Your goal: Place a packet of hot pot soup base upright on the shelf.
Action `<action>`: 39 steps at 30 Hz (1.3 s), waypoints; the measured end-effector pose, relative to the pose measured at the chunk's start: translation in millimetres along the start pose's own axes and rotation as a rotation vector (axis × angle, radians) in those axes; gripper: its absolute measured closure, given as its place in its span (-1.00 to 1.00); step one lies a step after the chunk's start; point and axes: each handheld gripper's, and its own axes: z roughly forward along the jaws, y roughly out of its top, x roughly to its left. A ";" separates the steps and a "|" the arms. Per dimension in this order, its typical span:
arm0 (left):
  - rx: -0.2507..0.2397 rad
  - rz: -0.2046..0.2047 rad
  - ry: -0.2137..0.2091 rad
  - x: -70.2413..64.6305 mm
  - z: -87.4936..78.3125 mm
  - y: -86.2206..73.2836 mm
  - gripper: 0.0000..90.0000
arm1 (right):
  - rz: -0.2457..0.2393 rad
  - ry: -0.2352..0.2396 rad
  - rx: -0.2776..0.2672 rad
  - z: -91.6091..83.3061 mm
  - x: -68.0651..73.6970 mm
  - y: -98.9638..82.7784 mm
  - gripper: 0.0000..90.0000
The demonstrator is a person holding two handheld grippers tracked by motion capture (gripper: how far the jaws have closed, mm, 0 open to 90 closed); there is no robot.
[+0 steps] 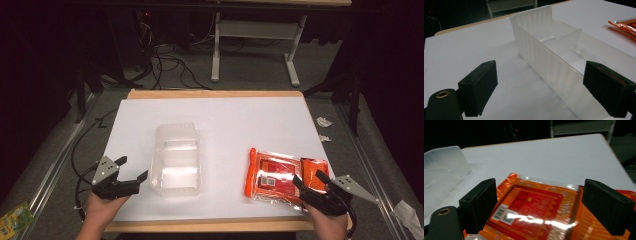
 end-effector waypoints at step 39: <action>-0.029 -0.029 -0.019 8.8 17.1 9.3 -0.67 | 0.340 -0.063 0.164 -22.2 -62.4 -60.2 0.13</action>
